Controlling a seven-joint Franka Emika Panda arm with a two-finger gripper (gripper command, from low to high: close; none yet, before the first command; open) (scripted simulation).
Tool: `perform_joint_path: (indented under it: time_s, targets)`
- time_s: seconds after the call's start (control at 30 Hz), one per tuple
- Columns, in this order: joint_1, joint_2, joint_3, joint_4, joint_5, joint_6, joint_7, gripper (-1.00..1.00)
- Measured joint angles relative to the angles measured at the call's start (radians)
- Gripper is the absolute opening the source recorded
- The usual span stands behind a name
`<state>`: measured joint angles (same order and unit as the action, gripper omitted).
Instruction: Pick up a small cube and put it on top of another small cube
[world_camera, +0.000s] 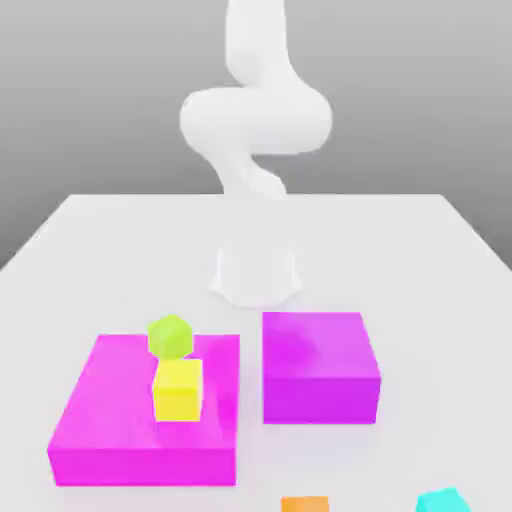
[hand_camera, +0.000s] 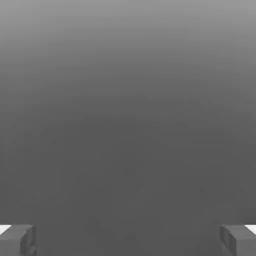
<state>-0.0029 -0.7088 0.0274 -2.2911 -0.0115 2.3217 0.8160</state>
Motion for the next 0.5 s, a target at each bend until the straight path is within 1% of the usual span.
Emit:
perform_joint_path:
  time_s: [0.5]
  targets:
    - [0.008, 0.549, 0.154, 0.053, -0.109, 0.13, 0.127, 0.0]
